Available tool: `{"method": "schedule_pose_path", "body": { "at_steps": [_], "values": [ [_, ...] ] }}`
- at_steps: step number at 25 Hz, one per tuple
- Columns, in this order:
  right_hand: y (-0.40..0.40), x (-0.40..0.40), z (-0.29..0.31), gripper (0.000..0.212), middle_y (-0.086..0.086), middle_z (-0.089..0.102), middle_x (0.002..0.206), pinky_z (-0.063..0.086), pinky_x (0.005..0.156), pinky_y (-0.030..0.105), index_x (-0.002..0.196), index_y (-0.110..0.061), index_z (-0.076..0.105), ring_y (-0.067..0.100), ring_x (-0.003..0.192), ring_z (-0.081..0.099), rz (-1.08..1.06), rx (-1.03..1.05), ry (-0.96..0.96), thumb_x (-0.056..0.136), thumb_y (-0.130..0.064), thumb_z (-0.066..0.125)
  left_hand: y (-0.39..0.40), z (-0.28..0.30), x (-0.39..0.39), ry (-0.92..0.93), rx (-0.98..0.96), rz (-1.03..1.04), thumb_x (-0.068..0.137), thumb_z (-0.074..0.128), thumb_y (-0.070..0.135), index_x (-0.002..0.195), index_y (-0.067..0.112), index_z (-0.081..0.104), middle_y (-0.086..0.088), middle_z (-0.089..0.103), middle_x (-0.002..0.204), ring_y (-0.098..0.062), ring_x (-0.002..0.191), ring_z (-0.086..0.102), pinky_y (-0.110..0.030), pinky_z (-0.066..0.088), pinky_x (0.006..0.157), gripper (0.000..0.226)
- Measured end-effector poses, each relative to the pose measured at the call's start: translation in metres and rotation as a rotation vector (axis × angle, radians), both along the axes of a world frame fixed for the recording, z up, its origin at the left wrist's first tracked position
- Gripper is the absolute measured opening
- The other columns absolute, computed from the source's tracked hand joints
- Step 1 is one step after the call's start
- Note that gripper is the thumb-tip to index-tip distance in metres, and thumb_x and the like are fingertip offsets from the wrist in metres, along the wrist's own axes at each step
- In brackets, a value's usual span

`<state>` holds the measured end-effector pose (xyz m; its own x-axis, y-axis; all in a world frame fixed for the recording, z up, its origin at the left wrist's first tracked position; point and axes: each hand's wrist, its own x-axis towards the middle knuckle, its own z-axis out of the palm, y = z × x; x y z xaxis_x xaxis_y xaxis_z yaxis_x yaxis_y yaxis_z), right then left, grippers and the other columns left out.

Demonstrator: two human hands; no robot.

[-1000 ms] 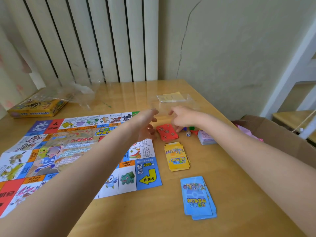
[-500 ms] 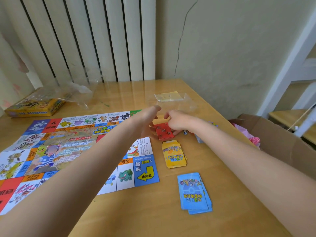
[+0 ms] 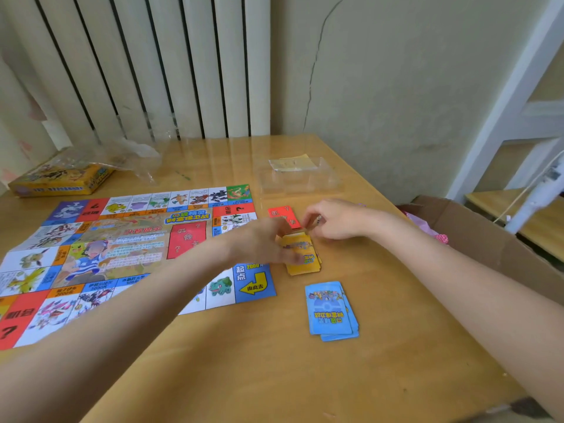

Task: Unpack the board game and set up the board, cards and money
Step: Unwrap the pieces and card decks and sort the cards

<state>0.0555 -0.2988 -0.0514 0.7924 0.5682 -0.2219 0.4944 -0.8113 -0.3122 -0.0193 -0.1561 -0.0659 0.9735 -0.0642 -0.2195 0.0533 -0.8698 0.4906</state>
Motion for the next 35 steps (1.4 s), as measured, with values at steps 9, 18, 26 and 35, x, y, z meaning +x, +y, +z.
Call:
{"method": "schedule_pose_path", "body": {
  "at_steps": [9, 18, 26, 35],
  "values": [
    [-0.001, -0.012, -0.006, 0.049, 0.000, 0.056, 0.126, 0.037, 0.080, 0.018, 0.126, -0.014, 0.053, 0.013, 0.106, 0.050, 0.096, 0.001, -0.011, 0.085, 0.007, 0.035, -0.006, -0.017, 0.006, -0.097, 0.217, -0.129, 0.075, 0.073, 0.040, 0.135, 0.014, 0.036, -0.007, 0.046, 0.128, -0.021, 0.110, 0.049, -0.027, 0.042, 0.090, 0.074],
    [-0.003, -0.017, -0.007, 0.036, 0.006, 0.055, 0.111, 0.049, 0.092, 0.032, 0.121, -0.007, 0.054, 0.026, 0.095, 0.067, -0.153, 0.140, 0.162, 0.090, 0.001, 0.038, -0.011, -0.014, 0.007, -0.132, 0.251, -0.138, 0.078, 0.071, 0.035, 0.133, 0.009, 0.039, -0.006, 0.052, 0.123, -0.018, 0.100, 0.050, -0.024, 0.041, 0.079, 0.069],
    [-0.002, -0.024, -0.003, 0.035, 0.010, 0.056, 0.088, 0.054, 0.085, 0.033, 0.121, -0.006, 0.049, 0.029, 0.082, 0.065, -0.289, 0.170, 0.192, 0.091, 0.000, 0.033, -0.010, -0.009, 0.003, -0.117, 0.249, -0.137, 0.077, 0.073, 0.035, 0.130, 0.007, 0.041, -0.009, 0.055, 0.120, -0.022, 0.103, 0.057, -0.033, 0.048, 0.087, 0.069],
    [-0.003, -0.037, 0.003, 0.037, 0.021, 0.064, 0.108, 0.054, 0.073, 0.031, 0.118, 0.001, 0.051, 0.031, 0.080, 0.068, -0.218, -0.042, 0.075, 0.088, 0.004, 0.030, -0.011, -0.001, -0.013, -0.190, 0.234, -0.034, 0.085, 0.065, 0.028, 0.121, 0.003, 0.049, -0.011, 0.065, 0.106, -0.020, 0.086, 0.063, -0.034, 0.049, 0.083, 0.047]
  ]
}}
